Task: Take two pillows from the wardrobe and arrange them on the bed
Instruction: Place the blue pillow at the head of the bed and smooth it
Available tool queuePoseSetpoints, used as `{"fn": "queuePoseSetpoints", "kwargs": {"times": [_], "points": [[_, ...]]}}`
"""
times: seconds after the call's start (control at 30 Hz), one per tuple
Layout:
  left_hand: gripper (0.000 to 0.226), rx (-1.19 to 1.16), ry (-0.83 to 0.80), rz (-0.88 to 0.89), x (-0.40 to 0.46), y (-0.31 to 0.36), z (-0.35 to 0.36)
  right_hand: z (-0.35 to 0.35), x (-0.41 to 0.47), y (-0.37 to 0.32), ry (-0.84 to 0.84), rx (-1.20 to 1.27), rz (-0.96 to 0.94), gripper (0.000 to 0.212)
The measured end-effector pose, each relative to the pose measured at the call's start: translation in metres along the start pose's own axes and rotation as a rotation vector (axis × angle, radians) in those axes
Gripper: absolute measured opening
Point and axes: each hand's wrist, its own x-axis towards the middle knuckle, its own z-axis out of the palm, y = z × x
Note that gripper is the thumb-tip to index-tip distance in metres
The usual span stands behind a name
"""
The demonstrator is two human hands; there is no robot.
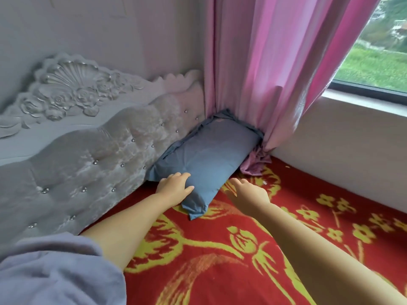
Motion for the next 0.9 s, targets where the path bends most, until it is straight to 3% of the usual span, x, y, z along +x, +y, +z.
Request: {"fn": "queuePoseSetpoints", "kwargs": {"times": [0.23, 0.4, 0.6, 0.9], "points": [[0.051, 0.023, 0.006, 0.062, -0.047, 0.097, 0.037, 0.009, -0.067, 0.063, -0.004, -0.004, -0.036, 0.047], [0.05, 0.01, 0.019, -0.04, -0.106, 0.101, 0.051, 0.01, -0.089, 0.071, -0.085, -0.064, -0.147, 0.047], [0.051, -0.02, 0.088, -0.258, -0.155, 0.062, 0.029, 0.014, -0.085, 0.02, -0.075, -0.02, -0.331, 0.045], [0.049, -0.032, 0.169, -0.447, -0.256, -0.022, 0.026, 0.04, -0.105, -0.116, -0.109, -0.008, -0.525, 0.047]]}}
